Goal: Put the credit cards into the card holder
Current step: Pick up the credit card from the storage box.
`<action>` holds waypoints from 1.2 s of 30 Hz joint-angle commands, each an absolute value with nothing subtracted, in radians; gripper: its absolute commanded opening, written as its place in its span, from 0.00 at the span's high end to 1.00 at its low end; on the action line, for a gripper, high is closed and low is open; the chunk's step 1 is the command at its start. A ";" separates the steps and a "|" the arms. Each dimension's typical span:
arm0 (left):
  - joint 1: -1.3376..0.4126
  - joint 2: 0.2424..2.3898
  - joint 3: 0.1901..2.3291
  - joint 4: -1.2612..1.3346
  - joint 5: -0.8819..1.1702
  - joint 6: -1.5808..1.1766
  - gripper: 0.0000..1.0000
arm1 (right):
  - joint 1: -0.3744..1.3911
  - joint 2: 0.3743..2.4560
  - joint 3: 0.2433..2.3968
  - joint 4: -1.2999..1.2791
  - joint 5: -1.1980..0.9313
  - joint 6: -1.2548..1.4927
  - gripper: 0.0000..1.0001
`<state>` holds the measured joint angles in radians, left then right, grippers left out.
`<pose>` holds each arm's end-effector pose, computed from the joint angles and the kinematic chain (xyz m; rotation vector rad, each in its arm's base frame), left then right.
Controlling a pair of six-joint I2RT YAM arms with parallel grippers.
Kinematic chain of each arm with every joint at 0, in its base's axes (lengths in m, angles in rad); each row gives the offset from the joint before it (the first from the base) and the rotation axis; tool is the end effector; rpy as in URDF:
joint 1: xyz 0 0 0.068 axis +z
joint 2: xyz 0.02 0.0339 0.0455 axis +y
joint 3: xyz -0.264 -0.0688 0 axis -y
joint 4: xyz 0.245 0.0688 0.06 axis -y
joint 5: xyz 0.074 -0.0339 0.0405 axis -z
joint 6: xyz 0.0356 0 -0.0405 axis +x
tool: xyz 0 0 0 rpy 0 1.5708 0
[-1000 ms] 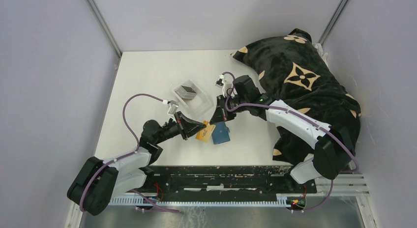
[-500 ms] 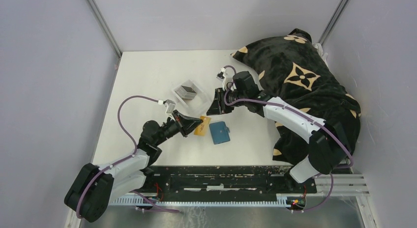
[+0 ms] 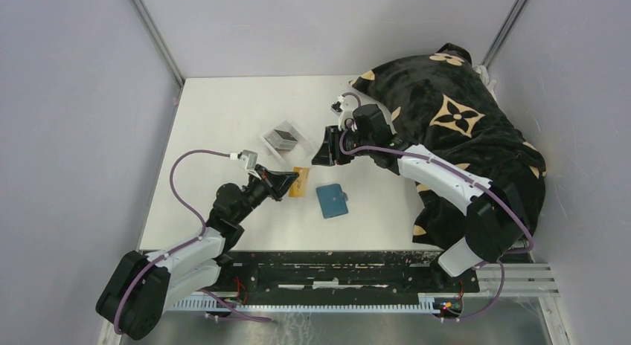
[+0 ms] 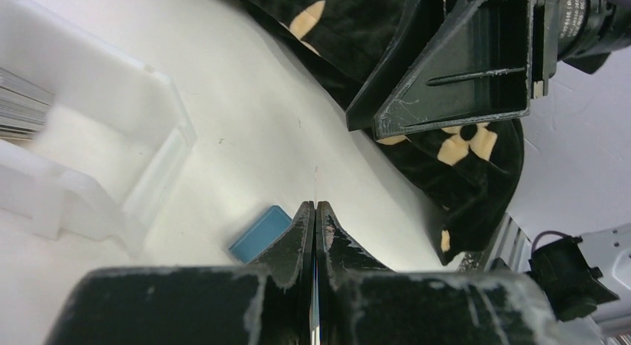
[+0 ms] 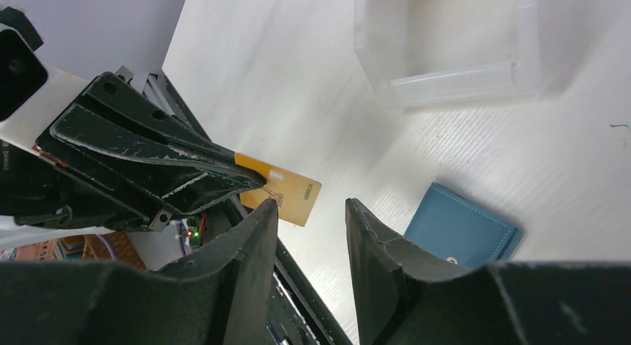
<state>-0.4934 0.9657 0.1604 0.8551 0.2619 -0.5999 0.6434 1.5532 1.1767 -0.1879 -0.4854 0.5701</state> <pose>0.1639 -0.0986 0.2009 0.1365 1.6157 -1.0583 0.2736 0.2259 0.2868 -0.3972 2.2851 1.1887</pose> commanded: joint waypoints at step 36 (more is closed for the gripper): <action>-0.595 0.984 0.126 0.995 -0.154 -0.978 0.97 | 0.634 1.646 0.777 0.846 -0.547 1.012 0.51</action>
